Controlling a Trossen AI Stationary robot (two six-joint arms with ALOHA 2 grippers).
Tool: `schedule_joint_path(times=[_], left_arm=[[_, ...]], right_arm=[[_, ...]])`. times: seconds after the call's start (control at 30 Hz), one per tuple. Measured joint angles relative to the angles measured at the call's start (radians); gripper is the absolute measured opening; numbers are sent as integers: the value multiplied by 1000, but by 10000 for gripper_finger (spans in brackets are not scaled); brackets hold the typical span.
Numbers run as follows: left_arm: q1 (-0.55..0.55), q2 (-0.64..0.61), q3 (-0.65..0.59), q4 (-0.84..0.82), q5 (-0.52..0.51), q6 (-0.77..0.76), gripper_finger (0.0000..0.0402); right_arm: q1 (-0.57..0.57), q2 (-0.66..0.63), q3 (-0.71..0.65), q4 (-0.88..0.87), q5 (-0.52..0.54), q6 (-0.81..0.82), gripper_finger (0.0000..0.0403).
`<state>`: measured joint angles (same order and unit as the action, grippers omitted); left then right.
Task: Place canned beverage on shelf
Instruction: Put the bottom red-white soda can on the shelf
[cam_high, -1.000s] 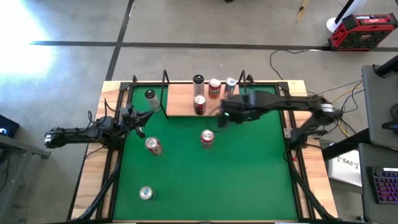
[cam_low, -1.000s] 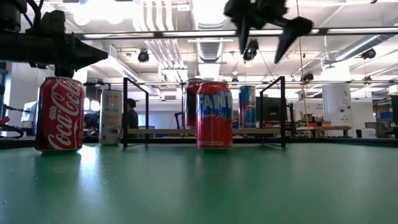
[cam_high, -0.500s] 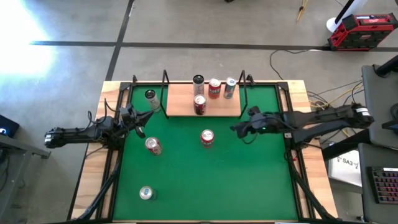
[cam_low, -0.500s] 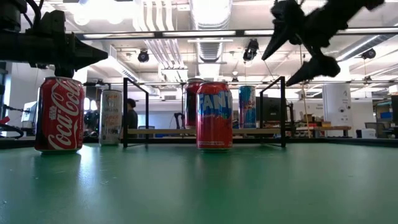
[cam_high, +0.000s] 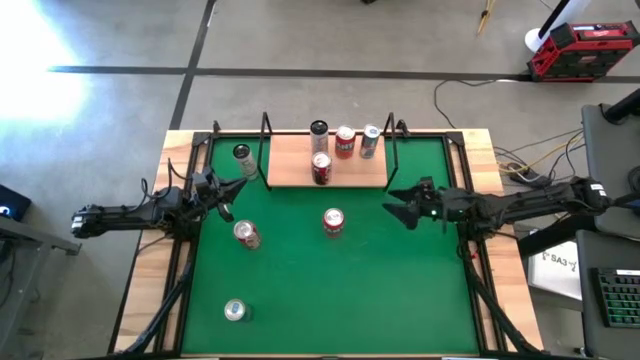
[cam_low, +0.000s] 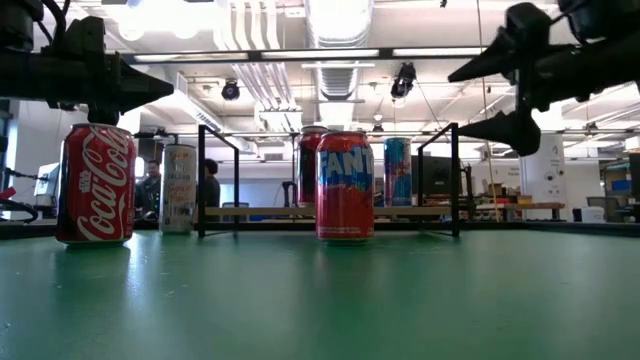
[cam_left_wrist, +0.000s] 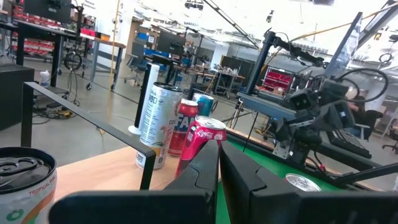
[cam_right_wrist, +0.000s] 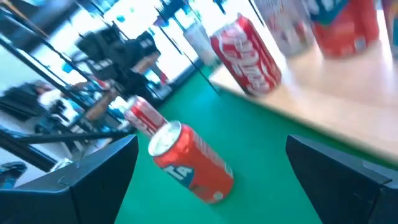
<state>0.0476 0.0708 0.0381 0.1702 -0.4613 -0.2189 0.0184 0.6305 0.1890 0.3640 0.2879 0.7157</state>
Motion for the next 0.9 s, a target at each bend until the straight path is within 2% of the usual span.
schedule_joint_path(times=[0.13, 0.43, 0.9], left_arm=[[0, 0, 0, 0, 0, 0, 0], [0, 0, 0, 0, 0, 0, 0], [0, 0, 0, 0, 0, 0, 0]], right_arm=[[-23, -89, -79, 62, 1, -72, 400], [-56, -216, -161, 68, -33, -196, 400], [-78, -235, -169, 28, -33, -196, 400]])
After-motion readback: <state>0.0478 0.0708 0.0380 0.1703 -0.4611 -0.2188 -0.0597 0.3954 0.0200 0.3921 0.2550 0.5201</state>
